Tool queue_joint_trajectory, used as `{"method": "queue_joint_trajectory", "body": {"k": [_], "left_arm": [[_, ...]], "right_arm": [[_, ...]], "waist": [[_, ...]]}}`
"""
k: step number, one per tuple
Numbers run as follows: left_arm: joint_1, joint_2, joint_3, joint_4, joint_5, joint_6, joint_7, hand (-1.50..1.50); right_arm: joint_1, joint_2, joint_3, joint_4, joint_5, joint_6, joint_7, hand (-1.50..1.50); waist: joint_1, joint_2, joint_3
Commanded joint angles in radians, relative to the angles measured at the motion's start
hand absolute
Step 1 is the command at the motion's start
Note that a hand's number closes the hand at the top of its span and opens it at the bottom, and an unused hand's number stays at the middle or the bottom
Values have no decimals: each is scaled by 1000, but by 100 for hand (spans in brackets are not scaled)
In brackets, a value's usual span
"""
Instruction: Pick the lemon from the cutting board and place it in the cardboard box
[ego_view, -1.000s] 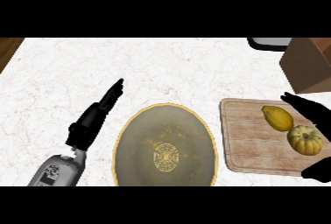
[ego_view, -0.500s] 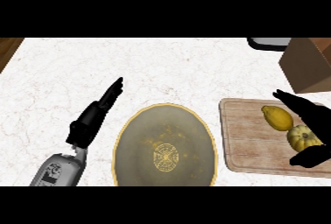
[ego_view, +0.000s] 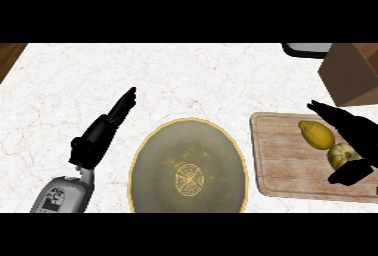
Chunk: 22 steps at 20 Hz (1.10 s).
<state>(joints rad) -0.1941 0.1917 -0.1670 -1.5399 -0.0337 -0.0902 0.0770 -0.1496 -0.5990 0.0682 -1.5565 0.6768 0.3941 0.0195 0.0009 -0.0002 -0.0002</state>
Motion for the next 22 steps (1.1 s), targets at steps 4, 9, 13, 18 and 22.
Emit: {"method": "queue_joint_trajectory", "body": {"k": [4,9,13,18,22], "left_arm": [[-12,-23,32,-1,-37,-29,1,0],[-37,-35,57,10,-42,-55,39,0],[11,-57,63,8,-43,-73,-3,0],[-38,-82,44,53,-109,-38,-9,0],[29,-71,65,-73,-63,-83,44,0]], "right_arm": [[36,30,-24,55,87,16,-73,-150],[-22,75,-30,139,143,16,-91,-150],[31,114,-18,40,189,40,-49,-150],[-23,132,-25,288,283,-130,-147,-150],[-41,163,-14,236,318,-77,-96,-150]], "waist": [[-2,0,0],[-1,1,0],[-2,0,0],[1,2,1],[2,0,0]]}}
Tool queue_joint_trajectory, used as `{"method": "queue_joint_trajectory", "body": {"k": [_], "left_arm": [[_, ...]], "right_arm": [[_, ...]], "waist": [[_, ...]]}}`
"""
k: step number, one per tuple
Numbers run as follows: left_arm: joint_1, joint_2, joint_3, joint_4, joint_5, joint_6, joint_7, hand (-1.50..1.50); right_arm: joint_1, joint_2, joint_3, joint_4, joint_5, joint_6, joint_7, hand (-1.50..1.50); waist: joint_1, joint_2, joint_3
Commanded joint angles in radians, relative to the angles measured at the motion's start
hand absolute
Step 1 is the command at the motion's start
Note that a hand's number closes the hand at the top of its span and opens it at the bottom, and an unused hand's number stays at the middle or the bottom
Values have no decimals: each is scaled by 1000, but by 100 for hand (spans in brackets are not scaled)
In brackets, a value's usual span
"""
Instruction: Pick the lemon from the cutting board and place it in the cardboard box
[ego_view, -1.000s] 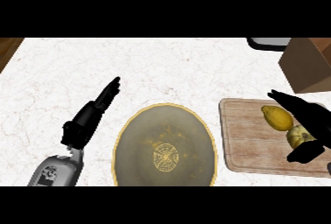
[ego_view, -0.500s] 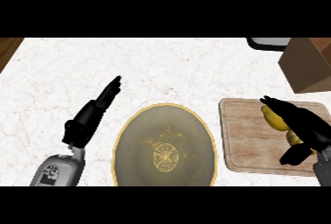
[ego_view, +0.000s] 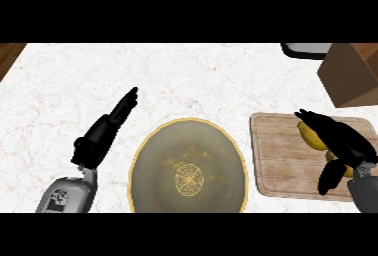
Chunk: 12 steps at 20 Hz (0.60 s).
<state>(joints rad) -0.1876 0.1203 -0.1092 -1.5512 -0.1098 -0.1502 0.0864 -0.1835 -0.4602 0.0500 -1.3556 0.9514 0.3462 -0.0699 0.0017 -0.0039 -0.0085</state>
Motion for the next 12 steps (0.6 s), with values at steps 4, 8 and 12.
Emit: {"method": "queue_joint_trajectory", "body": {"k": [4,8,12], "left_arm": [[6,-25,3,-3,-12,-6,17,0],[30,20,30,-32,9,-56,0,0],[-27,-5,51,37,1,-35,-16,0]], "right_arm": [[11,21,-6,66,45,-33,-57,150],[-92,8,-18,183,89,-97,-112,150],[-107,35,-15,190,128,-168,-122,150]], "waist": [[-1,4,9],[6,5,9],[3,5,9]]}}
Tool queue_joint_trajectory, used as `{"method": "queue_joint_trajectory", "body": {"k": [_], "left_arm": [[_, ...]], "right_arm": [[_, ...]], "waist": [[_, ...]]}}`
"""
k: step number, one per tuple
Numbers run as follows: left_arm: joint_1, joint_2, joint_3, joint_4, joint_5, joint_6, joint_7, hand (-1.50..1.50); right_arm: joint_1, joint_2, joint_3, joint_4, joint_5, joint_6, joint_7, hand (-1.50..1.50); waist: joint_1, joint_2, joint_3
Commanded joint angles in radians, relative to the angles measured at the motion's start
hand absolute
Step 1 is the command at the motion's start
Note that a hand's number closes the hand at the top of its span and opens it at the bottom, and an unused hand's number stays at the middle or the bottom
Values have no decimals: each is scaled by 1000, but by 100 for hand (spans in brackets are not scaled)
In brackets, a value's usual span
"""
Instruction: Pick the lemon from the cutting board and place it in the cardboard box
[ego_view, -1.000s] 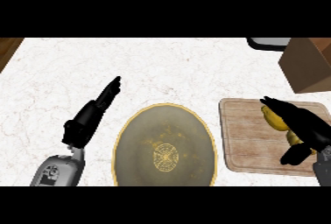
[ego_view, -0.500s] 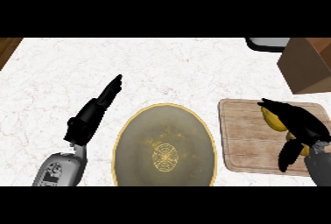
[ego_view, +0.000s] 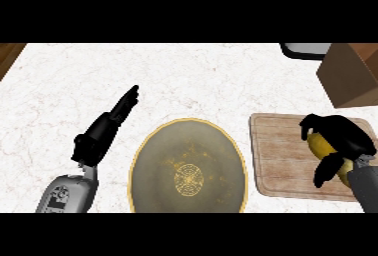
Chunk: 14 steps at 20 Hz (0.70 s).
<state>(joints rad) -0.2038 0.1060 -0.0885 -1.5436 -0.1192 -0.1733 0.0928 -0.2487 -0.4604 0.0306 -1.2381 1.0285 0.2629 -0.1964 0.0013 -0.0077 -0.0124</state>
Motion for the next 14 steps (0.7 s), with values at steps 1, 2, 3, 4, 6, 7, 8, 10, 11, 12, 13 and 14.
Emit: {"method": "queue_joint_trajectory", "body": {"k": [1,2,3,4,6,7,8,10,11,12,13,14], "left_arm": [[13,-52,-42,-7,-47,45,8,0],[-6,-26,-11,-10,-15,10,26,0],[11,-26,-11,-7,-26,19,16,0],[35,3,15,13,5,-15,-30,0],[-3,-12,10,8,-13,9,8,0],[55,-32,-26,-24,-28,20,-16,0],[13,9,34,1,19,-20,-9,0],[9,-2,9,-36,0,-14,15,0],[18,-6,22,44,-17,4,-56,0],[14,5,26,-19,6,-16,3,0],[11,-7,24,40,-13,1,-37,0],[55,4,11,-41,-7,-14,-2,0]], "right_arm": [[25,14,-16,4,34,-103,-17,150],[2,-46,-51,50,14,-94,-102,150],[-1,-62,-59,30,-4,-74,-138,150],[99,-64,-55,3,-4,-161,-198,150],[161,-132,-90,10,-47,-180,-342,150],[149,-217,-151,18,-105,-153,-438,150],[139,-181,-153,44,-91,-215,-445,150],[125,-185,-198,47,-110,-244,-460,150],[153,-207,-229,-30,-139,-234,-455,150],[107,-199,-245,-4,-135,-253,-440,150],[179,-231,-264,-129,-168,-200,-438,150],[193,-203,-288,-108,-189,-237,-462,150]], "waist": [[-2,7,13],[0,8,13],[0,8,13],[-5,7,13],[-10,7,13],[-10,6,13],[-6,8,13],[-3,7,13],[-14,7,12],[-4,6,13],[-19,5,12],[-10,4,12]]}}
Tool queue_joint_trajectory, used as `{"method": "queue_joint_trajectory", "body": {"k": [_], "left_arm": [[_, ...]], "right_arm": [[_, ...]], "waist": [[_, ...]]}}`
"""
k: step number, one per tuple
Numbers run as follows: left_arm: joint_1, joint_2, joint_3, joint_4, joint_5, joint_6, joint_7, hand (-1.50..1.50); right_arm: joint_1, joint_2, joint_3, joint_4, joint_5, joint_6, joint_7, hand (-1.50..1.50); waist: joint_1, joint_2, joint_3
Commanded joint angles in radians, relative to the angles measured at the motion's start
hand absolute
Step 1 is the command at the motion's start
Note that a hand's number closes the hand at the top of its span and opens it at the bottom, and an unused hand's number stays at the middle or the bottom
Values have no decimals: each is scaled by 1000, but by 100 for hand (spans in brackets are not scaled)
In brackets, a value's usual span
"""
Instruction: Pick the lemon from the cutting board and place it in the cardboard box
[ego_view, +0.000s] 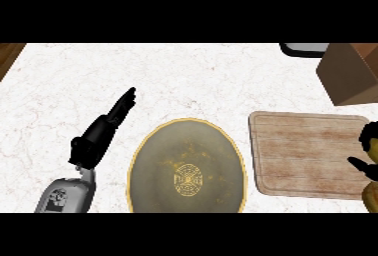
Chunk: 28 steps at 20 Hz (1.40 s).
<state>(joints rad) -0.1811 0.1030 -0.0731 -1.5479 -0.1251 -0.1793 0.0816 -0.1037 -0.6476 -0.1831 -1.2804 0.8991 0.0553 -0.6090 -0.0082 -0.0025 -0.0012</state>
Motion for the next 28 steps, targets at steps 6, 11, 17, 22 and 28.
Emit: {"method": "queue_joint_trajectory", "body": {"k": [6,11,17,22,28], "left_arm": [[-39,0,27,32,-3,4,-4,0],[19,-15,-5,-8,-26,16,12,0],[7,-50,-34,-62,-21,19,80,0],[1,-29,-3,8,-23,3,-10,0],[-51,-8,21,-7,1,-33,54,0]], "right_arm": [[141,-103,-235,-307,-252,172,-80,150],[218,-120,-418,-426,-469,351,-93,150],[174,-136,-586,-511,-674,536,140,150],[49,-177,-583,-464,-676,529,301,150],[-145,-238,-443,-291,-606,446,370,150]], "waist": [[-14,-2,0],[-19,-4,0],[-4,-2,0],[7,2,1],[21,5,1]]}}
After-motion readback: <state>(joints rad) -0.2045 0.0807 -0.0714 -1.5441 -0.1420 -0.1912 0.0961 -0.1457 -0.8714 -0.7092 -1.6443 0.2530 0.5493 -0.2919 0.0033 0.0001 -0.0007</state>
